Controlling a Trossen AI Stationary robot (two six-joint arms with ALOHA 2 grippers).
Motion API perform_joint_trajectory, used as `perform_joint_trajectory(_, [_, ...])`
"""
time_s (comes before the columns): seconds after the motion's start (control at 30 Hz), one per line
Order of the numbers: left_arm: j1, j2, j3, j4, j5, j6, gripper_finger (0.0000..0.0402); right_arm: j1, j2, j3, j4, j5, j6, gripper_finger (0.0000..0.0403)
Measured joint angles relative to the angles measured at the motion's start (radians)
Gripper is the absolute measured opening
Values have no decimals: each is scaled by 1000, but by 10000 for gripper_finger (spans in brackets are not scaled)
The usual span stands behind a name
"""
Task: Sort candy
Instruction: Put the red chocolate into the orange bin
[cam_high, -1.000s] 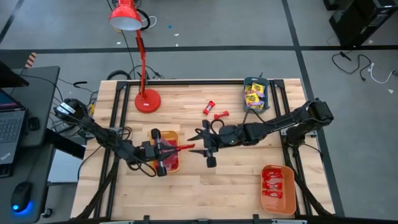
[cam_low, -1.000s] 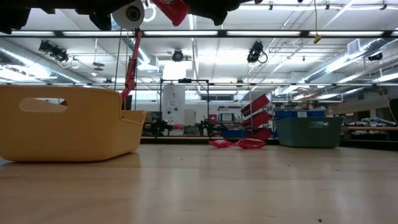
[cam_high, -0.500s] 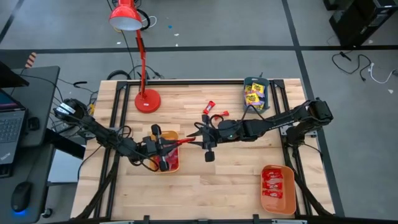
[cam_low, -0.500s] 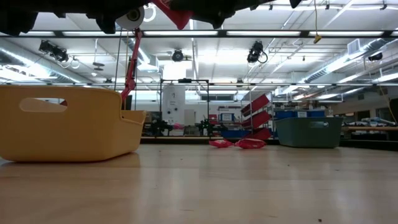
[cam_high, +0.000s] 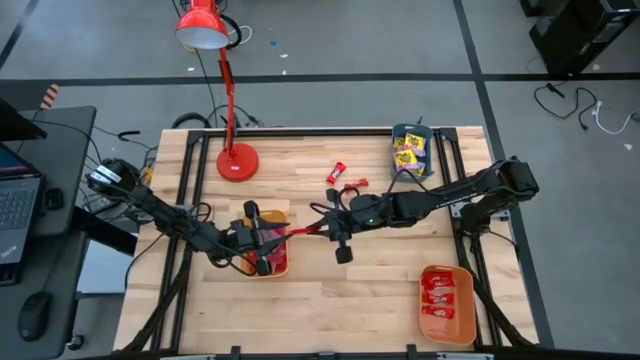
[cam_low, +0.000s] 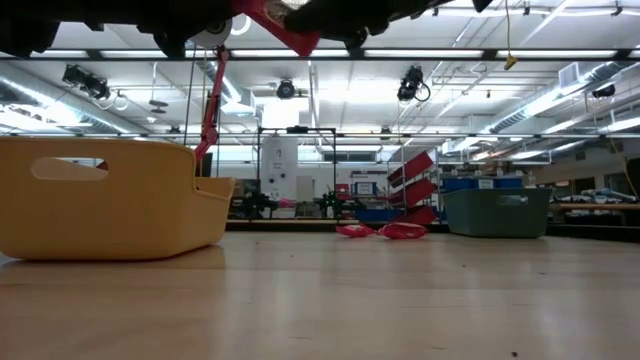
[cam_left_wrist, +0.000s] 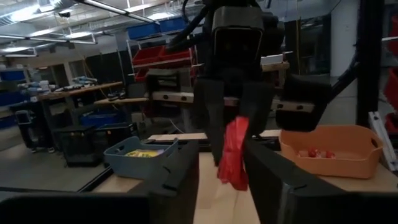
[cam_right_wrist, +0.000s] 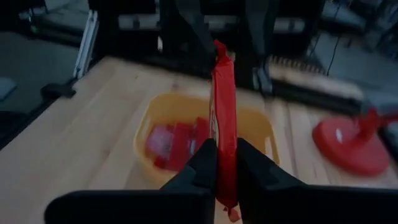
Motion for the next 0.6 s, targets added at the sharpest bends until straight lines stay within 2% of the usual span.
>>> perform_joint_trajectory(0.1, [0, 0, 0, -23, -22, 8, 146, 0, -60, 0, -152, 11, 42, 37])
perform_joint_trajectory(0.3, [0, 0, 0, -80, -128, 27, 166, 0, -295, 0, -671, 24, 243, 21])
perform_joint_trajectory(0.47, [0, 0, 0, -90, -151, 35, 168, 20, -480, 0, -1087, -101, 535, 31])
perform_joint_trajectory(0.6, [0, 0, 0, -97, -151, 33, 168, 84, -561, -1, -1300, -179, 744, 31])
